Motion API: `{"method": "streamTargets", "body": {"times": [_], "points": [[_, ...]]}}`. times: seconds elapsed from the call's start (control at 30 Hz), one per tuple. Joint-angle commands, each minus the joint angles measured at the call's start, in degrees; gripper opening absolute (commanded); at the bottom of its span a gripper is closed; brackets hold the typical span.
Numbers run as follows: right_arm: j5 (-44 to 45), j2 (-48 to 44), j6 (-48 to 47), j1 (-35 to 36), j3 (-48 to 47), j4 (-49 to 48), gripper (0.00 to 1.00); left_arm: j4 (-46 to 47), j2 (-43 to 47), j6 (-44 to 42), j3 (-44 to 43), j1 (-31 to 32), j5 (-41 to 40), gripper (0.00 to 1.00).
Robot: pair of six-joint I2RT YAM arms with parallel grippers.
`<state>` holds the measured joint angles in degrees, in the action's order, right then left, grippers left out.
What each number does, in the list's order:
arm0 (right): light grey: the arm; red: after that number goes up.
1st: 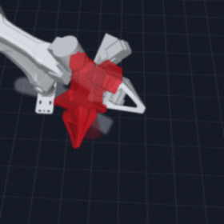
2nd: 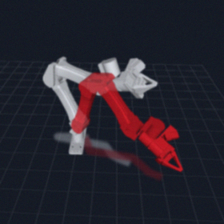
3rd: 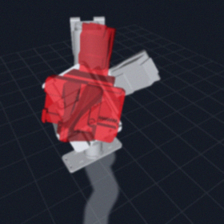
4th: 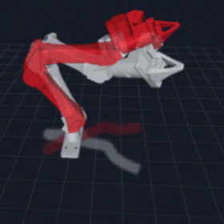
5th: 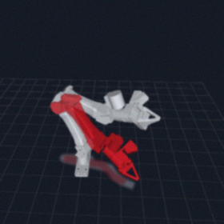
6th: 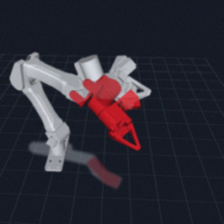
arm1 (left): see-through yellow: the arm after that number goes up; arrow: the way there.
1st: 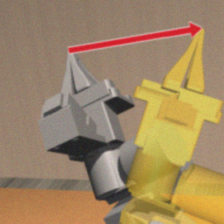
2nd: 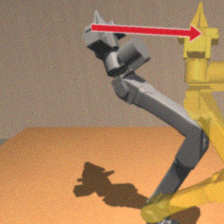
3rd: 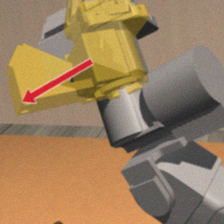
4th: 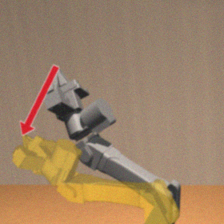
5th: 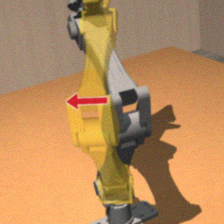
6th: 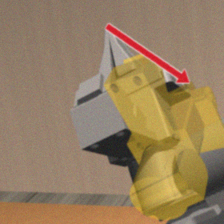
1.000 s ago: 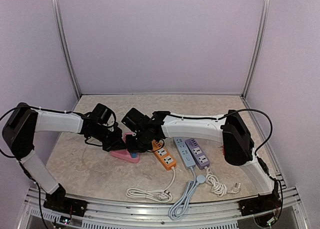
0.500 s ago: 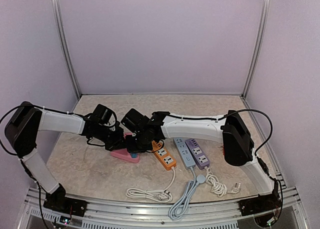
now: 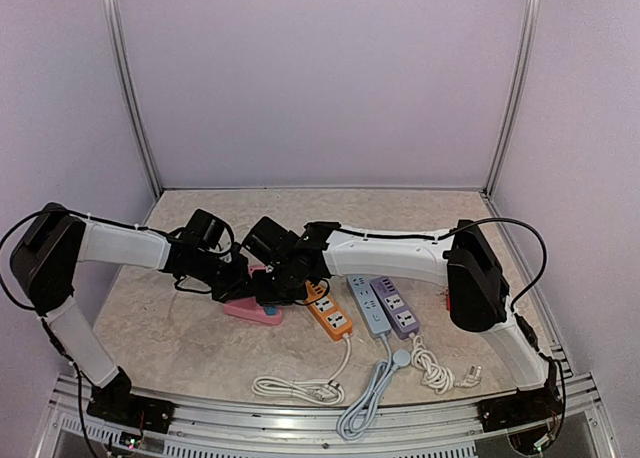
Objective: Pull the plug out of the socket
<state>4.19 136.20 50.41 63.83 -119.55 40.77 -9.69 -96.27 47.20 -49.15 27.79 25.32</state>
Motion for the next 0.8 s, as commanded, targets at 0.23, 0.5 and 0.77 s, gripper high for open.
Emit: {"method": "streamTargets", "body": {"times": [0.23, 0.5, 0.77], "points": [[4.8, -7.0, -0.1, -1.2, -3.1, 1.0, 0.0, -11.4, -4.4, -0.2, 5.4, -0.4, -7.1, 0.0], [5.4, -7.9, 0.0, -1.0, -3.1, 1.2, 0.0, -11.5, -5.0, -0.2, 5.3, -0.1, -7.4, 0.0], [6.2, -9.9, 0.0, -1.1, -2.9, 2.0, 0.0, -11.7, -5.3, -0.1, 5.2, 0.1, -7.8, 0.0]]}}
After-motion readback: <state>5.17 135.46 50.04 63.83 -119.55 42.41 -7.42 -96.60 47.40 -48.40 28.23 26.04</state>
